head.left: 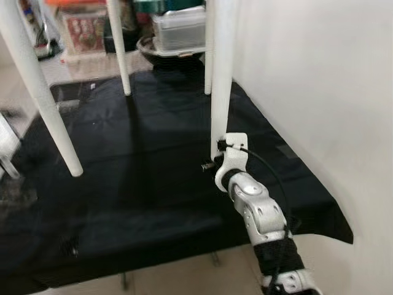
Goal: Building children table
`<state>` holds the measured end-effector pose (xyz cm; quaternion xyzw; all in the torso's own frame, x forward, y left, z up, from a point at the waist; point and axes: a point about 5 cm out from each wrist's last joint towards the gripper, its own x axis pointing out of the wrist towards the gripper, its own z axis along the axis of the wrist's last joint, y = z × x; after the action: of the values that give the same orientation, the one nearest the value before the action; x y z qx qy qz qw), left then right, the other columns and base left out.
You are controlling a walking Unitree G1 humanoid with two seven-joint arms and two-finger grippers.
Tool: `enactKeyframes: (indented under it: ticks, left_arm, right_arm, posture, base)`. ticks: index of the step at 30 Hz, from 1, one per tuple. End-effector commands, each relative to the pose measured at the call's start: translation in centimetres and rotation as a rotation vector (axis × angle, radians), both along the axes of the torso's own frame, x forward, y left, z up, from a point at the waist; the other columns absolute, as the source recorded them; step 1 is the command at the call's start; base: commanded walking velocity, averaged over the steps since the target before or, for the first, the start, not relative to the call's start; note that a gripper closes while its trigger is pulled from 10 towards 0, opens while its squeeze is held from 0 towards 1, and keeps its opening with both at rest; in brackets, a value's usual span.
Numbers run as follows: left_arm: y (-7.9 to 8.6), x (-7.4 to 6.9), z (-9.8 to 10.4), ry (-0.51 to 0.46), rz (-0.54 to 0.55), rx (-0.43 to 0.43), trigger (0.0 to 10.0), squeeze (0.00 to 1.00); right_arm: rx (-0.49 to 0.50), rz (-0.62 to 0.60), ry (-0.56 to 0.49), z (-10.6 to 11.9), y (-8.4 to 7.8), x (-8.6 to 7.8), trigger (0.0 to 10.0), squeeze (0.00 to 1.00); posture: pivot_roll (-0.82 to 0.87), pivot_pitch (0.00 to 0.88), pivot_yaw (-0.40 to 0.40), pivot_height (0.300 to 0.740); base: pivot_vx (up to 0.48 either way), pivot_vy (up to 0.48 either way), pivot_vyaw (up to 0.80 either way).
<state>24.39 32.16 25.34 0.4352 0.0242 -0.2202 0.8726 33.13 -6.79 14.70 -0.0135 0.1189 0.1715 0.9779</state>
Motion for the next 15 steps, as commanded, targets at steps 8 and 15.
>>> enactKeyframes:
  ticks: [8, 15]
  left_arm:
    - [-5.6, -1.5, -4.5, -0.085, 0.027, -0.315, 10.0, 0.00]
    - [-8.1, -2.4, -6.4, -0.098, 0.062, -0.429, 10.0, 0.00]
  right_arm:
    - [0.040, 0.052, 0.069, -1.2, 0.2, -1.7, 10.0, 1.00]
    - [0.045, 0.016, 0.049, -0.8, -0.9, -1.7, 10.0, 1.00]
  posture:
    - [0.11, 0.000, -0.050, 0.740]
    - [0.11, 0.000, -0.063, 0.740]
  base:
    - [0.000, 0.000, 0.00]
    - [0.000, 0.000, 0.00]
